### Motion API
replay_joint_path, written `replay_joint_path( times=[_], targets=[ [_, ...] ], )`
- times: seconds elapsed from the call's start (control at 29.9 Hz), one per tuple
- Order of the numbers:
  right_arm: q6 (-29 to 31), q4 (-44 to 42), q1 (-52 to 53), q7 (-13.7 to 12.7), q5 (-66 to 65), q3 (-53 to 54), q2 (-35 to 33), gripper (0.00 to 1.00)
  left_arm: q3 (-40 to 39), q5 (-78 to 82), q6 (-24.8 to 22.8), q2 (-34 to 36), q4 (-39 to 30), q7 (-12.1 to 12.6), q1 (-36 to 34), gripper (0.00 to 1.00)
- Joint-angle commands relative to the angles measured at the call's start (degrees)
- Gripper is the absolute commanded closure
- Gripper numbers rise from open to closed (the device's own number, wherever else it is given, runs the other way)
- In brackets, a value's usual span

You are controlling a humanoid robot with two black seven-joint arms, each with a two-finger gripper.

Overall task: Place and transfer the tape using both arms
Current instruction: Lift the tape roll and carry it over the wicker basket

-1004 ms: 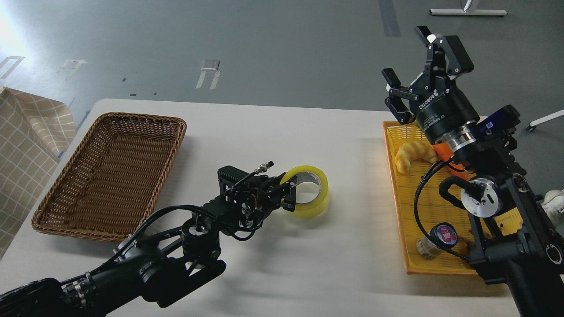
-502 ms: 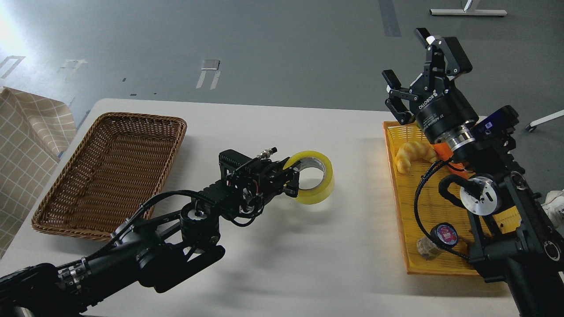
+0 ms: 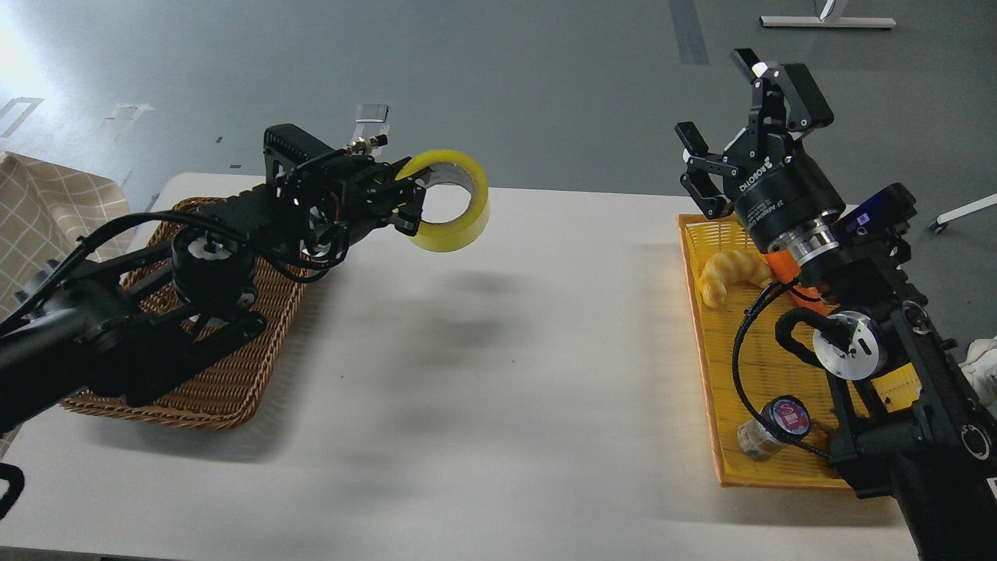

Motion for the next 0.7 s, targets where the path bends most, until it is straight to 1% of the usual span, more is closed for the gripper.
replay_joint_path(
  times=[0.0,0.27,0.3,0.37,0.4,0.43,0.5,0.57,0.64,0.67],
  targets=[
    [0.0,-0.1,0.0,0.0,0.0,0.0,0.0,0.0,-0.2,-0.2,0.3,5.7,-0.9,-0.2,0.6,0.97],
    [0.0,-0.4,-0.1,0.0,0.0,-0.1,-0.1,0.0,0.6,-5.1,0.6,14.6,-0.3,-0.5,1.4,0.97],
    [0.0,-0.4,0.0,0.0,0.0,-0.1,-0.1,0.0,0.6,-5.6,0.6,15.7,0.0,-0.9,1.5,0.97],
    [0.0,-0.4,0.0,0.0,0.0,-0.1,-0.1,0.0,0.5,-5.8,0.6,16.8,0.5,-2.2,1.6,0.97],
    [0.0,-0.4,-0.1,0.0,0.0,-0.1,-0.1,0.0,0.5,-5.9,1.1,17.8,1.2,-3.8,2.3,0.97],
    [0.0,-0.4,-0.1,0.0,0.0,-0.1,-0.1,0.0,0.5,-5.9,1.7,18.3,1.9,-4.4,2.8,0.97],
    [0.0,-0.4,-0.1,0.0,0.0,-0.1,-0.1,0.0,0.6,-5.9,5.2,20.0,4.6,-6.6,5.3,0.97],
    [0.0,-0.5,-0.2,0.0,-0.1,-0.1,-0.1,0.0,0.5,-5.9,6.6,20.2,6.2,-7.6,6.5,0.97],
    [0.0,-0.7,-0.2,0.0,-0.1,-0.4,-0.1,0.0,0.4,-6.2,8.4,20.2,8.2,-9.0,8.5,0.97],
    [0.0,-0.7,-0.2,0.0,-0.1,-0.4,-0.1,0.0,0.4,-7.2,9.9,20.1,9.5,-10.1,9.8,0.97]
  ],
)
